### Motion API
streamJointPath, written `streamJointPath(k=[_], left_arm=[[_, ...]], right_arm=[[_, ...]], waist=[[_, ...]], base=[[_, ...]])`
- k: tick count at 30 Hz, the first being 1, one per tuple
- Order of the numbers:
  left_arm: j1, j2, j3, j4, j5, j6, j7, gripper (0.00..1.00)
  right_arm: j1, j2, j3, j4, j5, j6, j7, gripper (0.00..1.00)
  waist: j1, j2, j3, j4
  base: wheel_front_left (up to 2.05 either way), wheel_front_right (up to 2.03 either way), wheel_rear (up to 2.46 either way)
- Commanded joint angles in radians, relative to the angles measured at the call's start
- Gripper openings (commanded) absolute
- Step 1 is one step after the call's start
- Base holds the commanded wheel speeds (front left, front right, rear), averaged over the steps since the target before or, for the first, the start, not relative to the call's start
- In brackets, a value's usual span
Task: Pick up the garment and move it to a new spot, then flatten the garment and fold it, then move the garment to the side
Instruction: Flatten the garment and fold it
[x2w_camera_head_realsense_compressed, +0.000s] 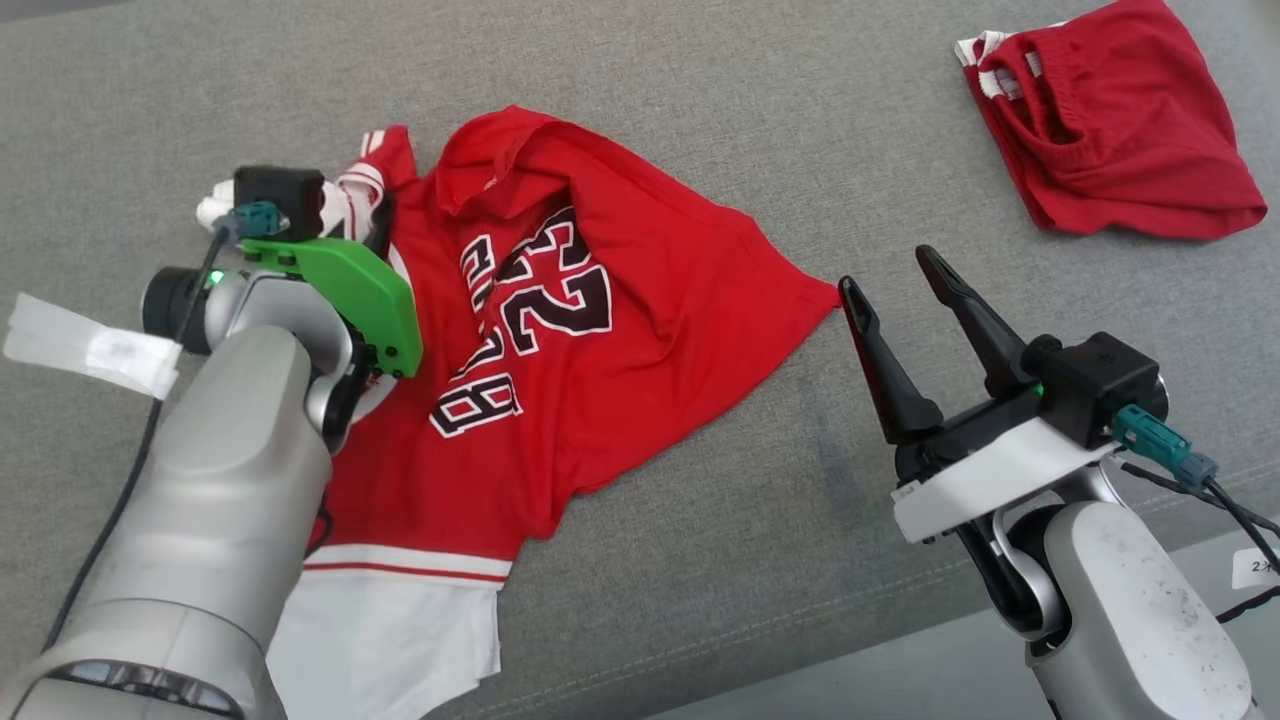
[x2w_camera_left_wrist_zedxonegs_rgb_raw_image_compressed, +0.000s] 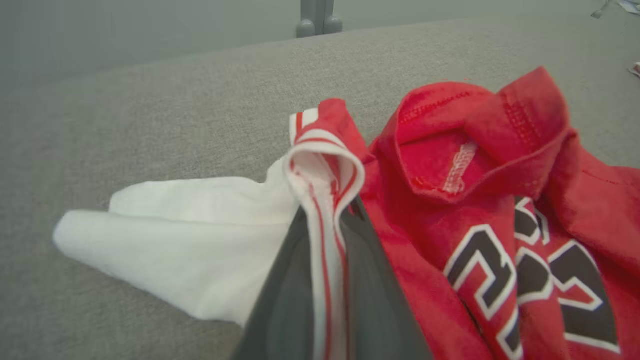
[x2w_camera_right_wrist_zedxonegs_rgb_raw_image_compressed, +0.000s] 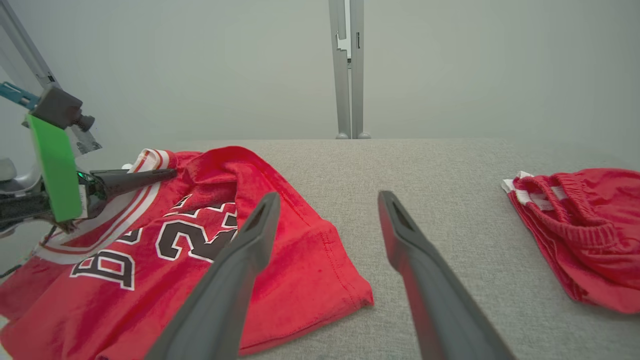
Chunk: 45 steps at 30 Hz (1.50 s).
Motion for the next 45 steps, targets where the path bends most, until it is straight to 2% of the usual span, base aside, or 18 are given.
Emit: streamJointPath(k=[1, 10, 16, 24, 25, 26, 27, 28, 31, 37, 45], left_arm=[[-0.048, 0.032, -0.010, -0.012, 0.013, -0.004, -0.016, 0.00], [-0.187, 0.196, -0.026, -0.054, 0.036, -0.007, -0.047, 0.00], [-0.255, 0.301, -0.016, -0.076, 0.047, -0.007, -0.071, 0.00], [-0.281, 0.343, -0.012, -0.066, 0.030, -0.007, -0.050, 0.00], [-0.274, 0.343, -0.012, -0.060, 0.023, -0.007, -0.045, 0.13], [-0.265, 0.342, -0.011, -0.057, 0.017, -0.007, -0.040, 0.39], [-0.259, 0.342, -0.009, -0.052, 0.013, -0.007, -0.036, 0.80], [-0.252, 0.342, -0.008, -0.047, 0.004, -0.007, -0.029, 1.00], [-0.236, 0.327, -0.011, -0.060, -0.031, -0.008, -0.015, 1.00], [-0.193, 0.340, -0.042, -0.141, -0.093, -0.008, -0.013, 1.00], [-0.058, 0.350, -0.054, -0.295, -0.158, -0.006, -0.065, 1.00]], right_arm=[[0.003, 0.004, -0.002, 0.000, -0.005, 0.000, -0.006, 1.00], [-0.024, 0.026, -0.029, 0.019, -0.003, 0.000, -0.020, 1.00], [-0.027, 0.059, -0.100, 0.066, -0.018, 0.000, -0.007, 1.00], [-0.036, 0.093, -0.117, 0.114, 0.003, 0.000, -0.017, 1.00], [-0.038, 0.095, -0.116, 0.122, 0.009, 0.000, -0.020, 1.00], [-0.040, 0.095, -0.117, 0.129, 0.010, 0.000, -0.022, 1.00], [-0.041, 0.096, -0.119, 0.136, 0.010, 0.000, -0.024, 1.00], [-0.043, 0.098, -0.120, 0.142, 0.009, 0.000, -0.026, 1.00], [-0.053, 0.100, -0.123, 0.153, 0.004, 0.000, -0.028, 1.00], [-0.059, 0.096, -0.128, 0.156, -0.010, 0.000, -0.036, 1.00], [-0.032, 0.112, -0.178, 0.168, -0.036, 0.000, -0.039, 1.00]], waist=[[-0.0001, -0.0001, 0.004, 0.006], [-0.0001, -0.0001, 0.049, -0.004], [-0.0001, -0.0001, 0.084, -0.029], [-0.0001, -0.0001, 0.109, -0.043], [-0.0001, -0.0001, 0.111, -0.042], [-0.0001, -0.0001, 0.111, -0.038], [-0.0001, -0.0001, 0.112, -0.034], [-0.0001, -0.0001, 0.111, -0.029], [-0.0001, -0.0001, 0.107, -0.009], [-0.0001, -0.0001, 0.076, 0.036], [-0.0001, -0.0001, -0.030, 0.111]], base=[[0.00, 0.00, 0.00], [0.00, 0.00, 0.00], [0.00, 0.00, 0.00], [0.00, 0.00, 0.00], [0.00, 0.00, 0.00], [0.00, 0.00, 0.00], [0.00, 0.00, 0.00], [0.00, 0.00, 0.00], [0.00, 0.00, 0.00], [0.00, 0.00, 0.00], [0.00, 0.00, 0.00]])
